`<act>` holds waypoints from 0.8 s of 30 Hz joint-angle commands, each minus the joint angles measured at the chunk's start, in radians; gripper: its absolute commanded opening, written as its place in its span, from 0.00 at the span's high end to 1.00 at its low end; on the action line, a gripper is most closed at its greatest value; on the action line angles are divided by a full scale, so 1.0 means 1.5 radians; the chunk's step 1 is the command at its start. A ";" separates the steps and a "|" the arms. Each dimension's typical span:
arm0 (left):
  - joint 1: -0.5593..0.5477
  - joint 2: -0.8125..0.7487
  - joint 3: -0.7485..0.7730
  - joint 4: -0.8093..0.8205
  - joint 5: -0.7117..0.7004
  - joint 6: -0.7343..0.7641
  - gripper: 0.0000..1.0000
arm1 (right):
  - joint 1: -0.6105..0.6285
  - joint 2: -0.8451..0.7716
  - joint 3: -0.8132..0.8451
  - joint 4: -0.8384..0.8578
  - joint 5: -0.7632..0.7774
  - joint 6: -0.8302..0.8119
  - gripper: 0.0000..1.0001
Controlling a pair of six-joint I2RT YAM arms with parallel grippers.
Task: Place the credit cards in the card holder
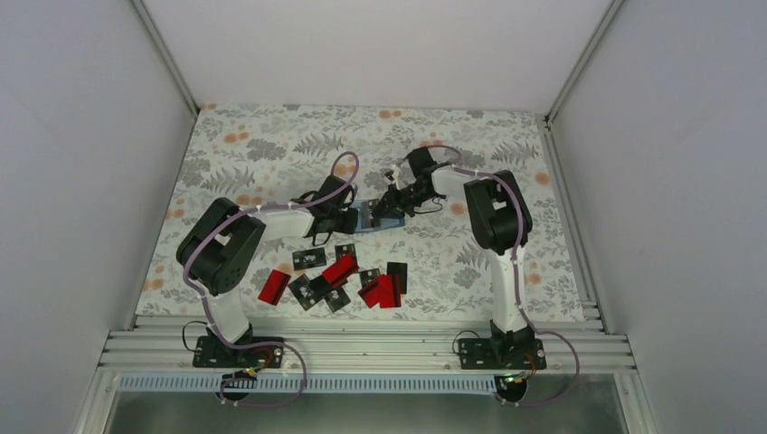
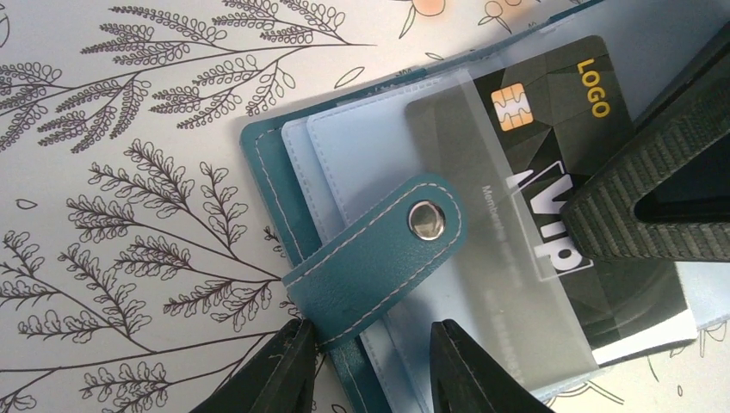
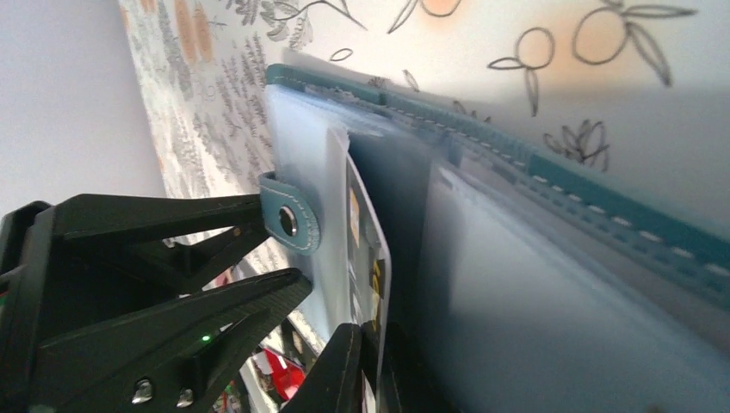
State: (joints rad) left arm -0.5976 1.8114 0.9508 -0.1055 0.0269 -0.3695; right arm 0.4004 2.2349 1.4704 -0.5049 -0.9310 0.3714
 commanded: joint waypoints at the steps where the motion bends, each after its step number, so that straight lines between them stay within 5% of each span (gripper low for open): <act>1: -0.003 -0.005 -0.012 0.004 0.006 0.011 0.66 | 0.016 0.000 0.004 -0.059 0.078 -0.026 0.90; 7: -0.003 -0.019 -0.018 0.000 0.004 0.006 0.66 | 0.016 -0.050 0.002 -0.076 0.133 -0.027 0.63; 14: -0.002 -0.028 -0.023 -0.001 0.002 0.002 0.66 | 0.020 -0.096 0.008 -0.096 0.187 -0.025 0.45; 24: -0.001 -0.084 -0.017 -0.019 0.021 -0.016 0.67 | 0.044 -0.096 0.022 -0.111 0.248 -0.026 0.45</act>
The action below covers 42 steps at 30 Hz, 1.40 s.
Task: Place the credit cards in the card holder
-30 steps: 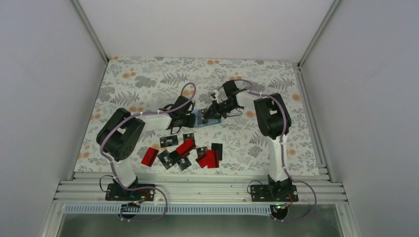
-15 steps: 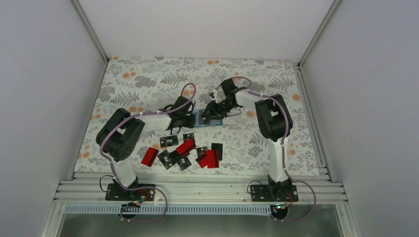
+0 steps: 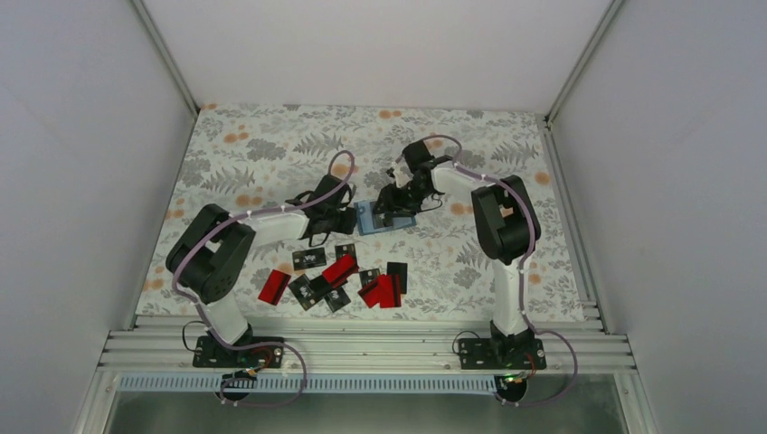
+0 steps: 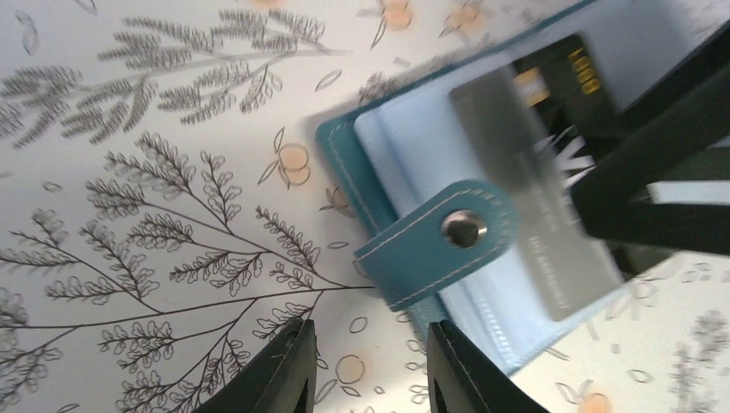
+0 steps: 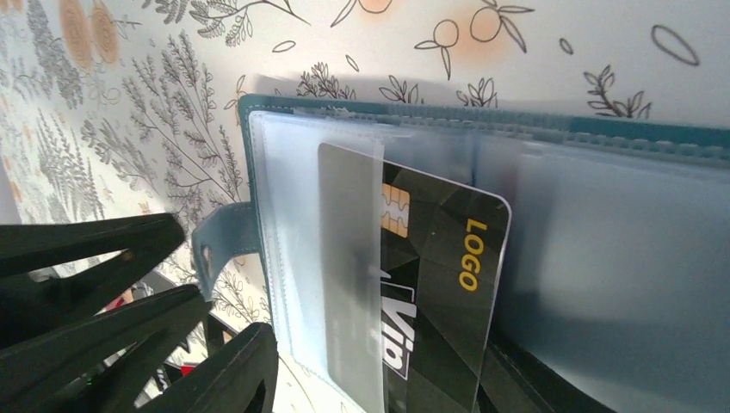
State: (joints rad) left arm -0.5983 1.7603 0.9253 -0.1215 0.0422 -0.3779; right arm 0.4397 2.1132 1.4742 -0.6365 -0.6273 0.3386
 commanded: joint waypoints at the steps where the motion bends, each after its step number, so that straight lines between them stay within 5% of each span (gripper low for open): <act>1: 0.000 -0.052 0.003 -0.013 0.006 -0.012 0.67 | 0.021 -0.017 0.024 -0.028 0.061 -0.005 0.45; 17: 0.000 -0.029 -0.010 0.001 -0.009 -0.025 0.73 | 0.038 -0.092 0.035 -0.078 0.247 -0.012 0.42; 31: 0.035 0.012 0.025 0.008 0.006 0.013 0.76 | 0.069 -0.057 0.041 -0.078 0.335 -0.025 0.84; 42: 0.049 0.059 0.054 0.028 0.076 0.031 0.77 | 0.080 -0.025 0.039 -0.080 0.382 -0.029 0.95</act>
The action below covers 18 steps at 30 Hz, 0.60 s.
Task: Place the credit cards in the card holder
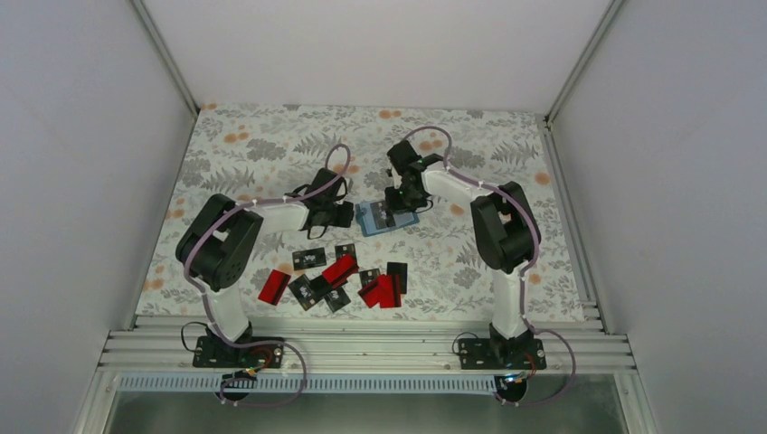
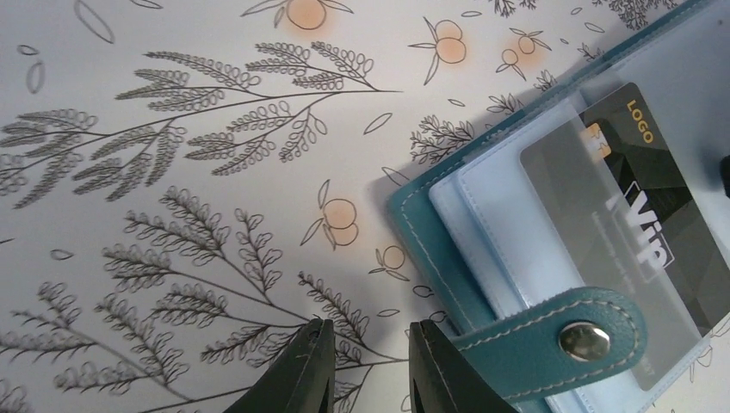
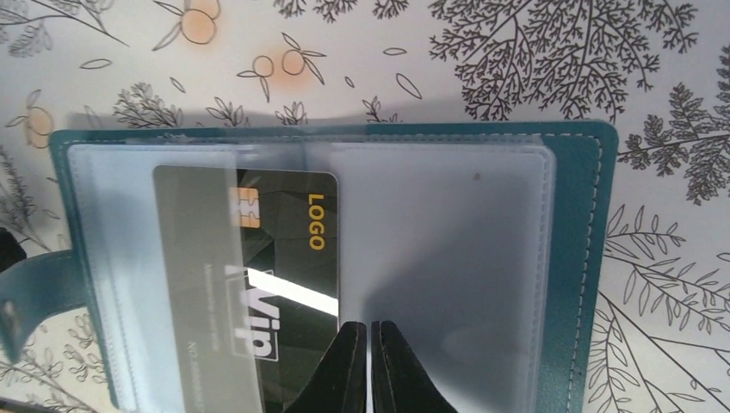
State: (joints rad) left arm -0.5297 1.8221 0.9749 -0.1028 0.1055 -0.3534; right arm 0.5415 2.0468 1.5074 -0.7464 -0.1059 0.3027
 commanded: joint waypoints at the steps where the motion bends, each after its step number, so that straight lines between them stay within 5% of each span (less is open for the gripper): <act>1: 0.003 0.022 0.024 0.015 0.036 0.015 0.78 | 0.013 0.022 0.016 -0.007 0.038 -0.004 0.95; 18: 0.003 0.067 0.034 0.026 0.066 0.022 0.79 | 0.031 0.053 0.024 -0.013 0.032 -0.022 0.92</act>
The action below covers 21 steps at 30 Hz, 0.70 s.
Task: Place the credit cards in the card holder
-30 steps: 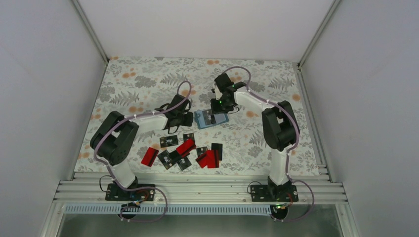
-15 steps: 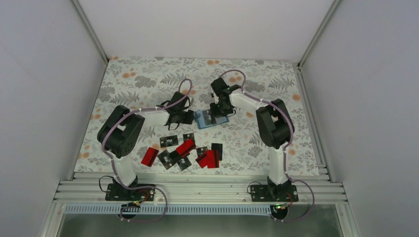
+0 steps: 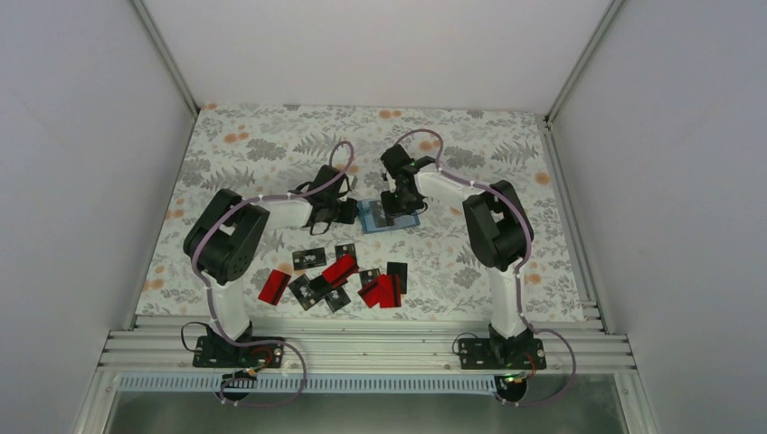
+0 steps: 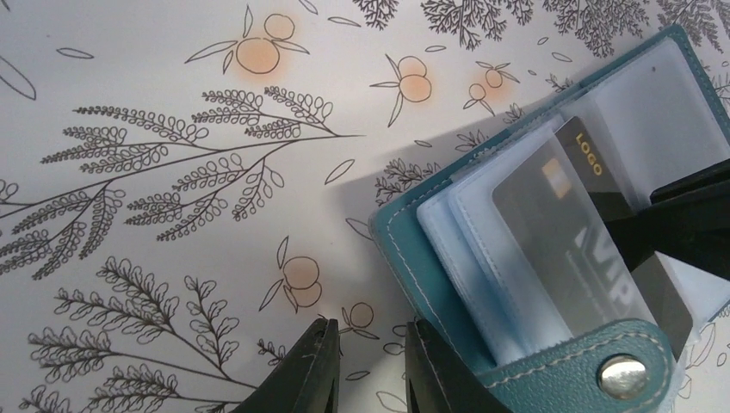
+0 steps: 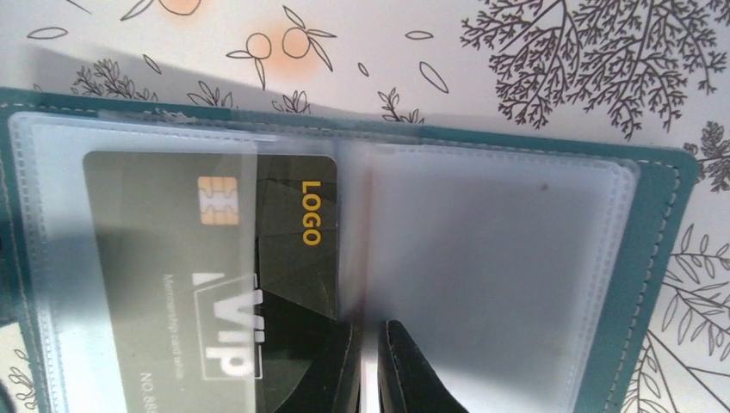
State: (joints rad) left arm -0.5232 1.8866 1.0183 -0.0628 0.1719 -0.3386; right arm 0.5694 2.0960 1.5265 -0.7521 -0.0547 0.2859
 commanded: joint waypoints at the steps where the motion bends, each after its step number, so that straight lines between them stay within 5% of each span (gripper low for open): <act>1: -0.001 0.025 0.005 0.000 0.024 0.012 0.79 | 0.012 0.020 0.013 -0.008 -0.007 -0.012 0.90; 21: -0.001 0.039 0.004 0.006 0.035 0.009 0.81 | 0.016 0.011 0.019 -0.003 -0.071 -0.018 0.87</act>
State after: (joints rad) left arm -0.5190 1.9049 1.0248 -0.0288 0.1959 -0.3286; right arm 0.5758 2.0975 1.5303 -0.7559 -0.1093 0.2745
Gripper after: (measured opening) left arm 0.192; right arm 0.130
